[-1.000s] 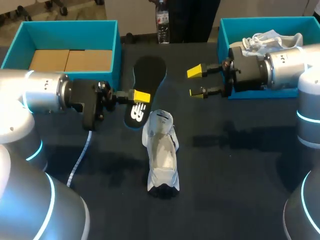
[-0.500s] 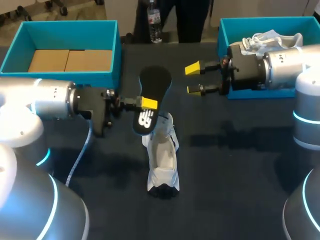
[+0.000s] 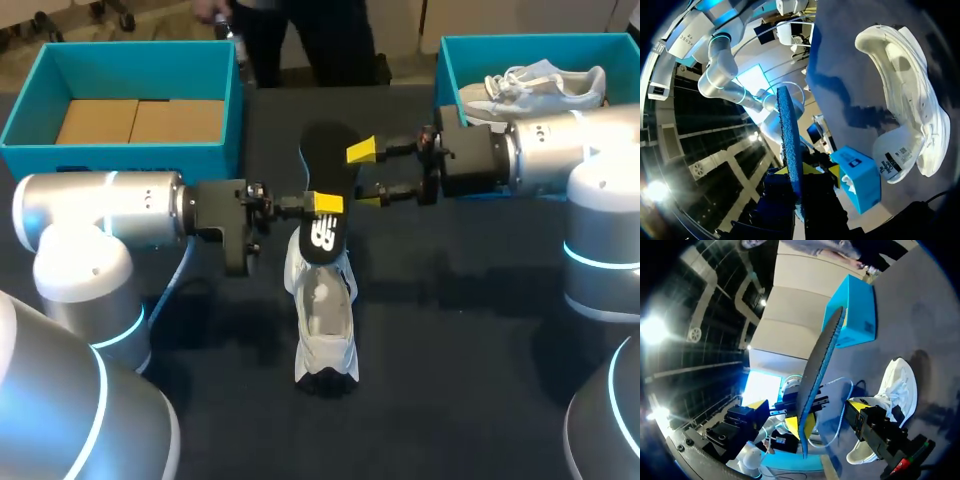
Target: Take the shoe out of the shoebox, open the shoe tongue, remove and reinsert the insole, then place the shoe into the shoebox
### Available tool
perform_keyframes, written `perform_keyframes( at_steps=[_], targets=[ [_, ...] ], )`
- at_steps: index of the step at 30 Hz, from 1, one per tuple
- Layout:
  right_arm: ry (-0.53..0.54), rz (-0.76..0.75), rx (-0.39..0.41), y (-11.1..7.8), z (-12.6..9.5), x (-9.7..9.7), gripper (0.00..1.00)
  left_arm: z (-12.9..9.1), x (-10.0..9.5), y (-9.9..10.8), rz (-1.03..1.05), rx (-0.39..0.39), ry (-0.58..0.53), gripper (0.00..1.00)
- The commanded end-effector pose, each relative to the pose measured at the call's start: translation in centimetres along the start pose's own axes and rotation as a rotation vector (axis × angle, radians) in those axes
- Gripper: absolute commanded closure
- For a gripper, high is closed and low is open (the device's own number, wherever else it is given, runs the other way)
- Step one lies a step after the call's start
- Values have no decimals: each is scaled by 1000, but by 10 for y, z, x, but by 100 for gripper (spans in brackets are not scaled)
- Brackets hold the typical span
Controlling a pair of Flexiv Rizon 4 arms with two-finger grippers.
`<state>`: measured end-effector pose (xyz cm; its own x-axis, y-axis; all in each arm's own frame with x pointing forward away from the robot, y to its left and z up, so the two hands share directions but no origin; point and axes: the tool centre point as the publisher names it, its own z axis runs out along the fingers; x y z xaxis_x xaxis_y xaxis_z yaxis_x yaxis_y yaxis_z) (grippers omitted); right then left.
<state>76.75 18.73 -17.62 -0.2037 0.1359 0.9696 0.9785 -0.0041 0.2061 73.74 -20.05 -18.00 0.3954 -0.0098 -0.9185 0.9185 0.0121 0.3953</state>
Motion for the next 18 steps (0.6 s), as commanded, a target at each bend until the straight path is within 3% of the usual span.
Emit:
perform_keyframes(
  at_steps=[1, 3, 5, 6, 12, 18],
  targets=[
    [4, -3, -12, -1, 5, -2, 9, 4, 3, -3, 2, -12, -13, 100],
    [10, -6, -11, 1, 7, -3, 4, 4, 4, -5, 5, -16, -15, 100],
    [16, -5, -10, 4, 10, -4, 12, 5, 5, -5, 5, -18, -19, 100],
    [17, -5, -9, 5, 11, -4, 25, 6, 5, -6, 6, -22, -16, 100],
    [24, -7, -7, 10, 16, -6, 52, 6, 6, -6, 17, -26, -13, 100],
    [31, 4, -12, 13, 17, -9, 67, 7, 6, -4, 22, -36, -16, 100]
  ],
)
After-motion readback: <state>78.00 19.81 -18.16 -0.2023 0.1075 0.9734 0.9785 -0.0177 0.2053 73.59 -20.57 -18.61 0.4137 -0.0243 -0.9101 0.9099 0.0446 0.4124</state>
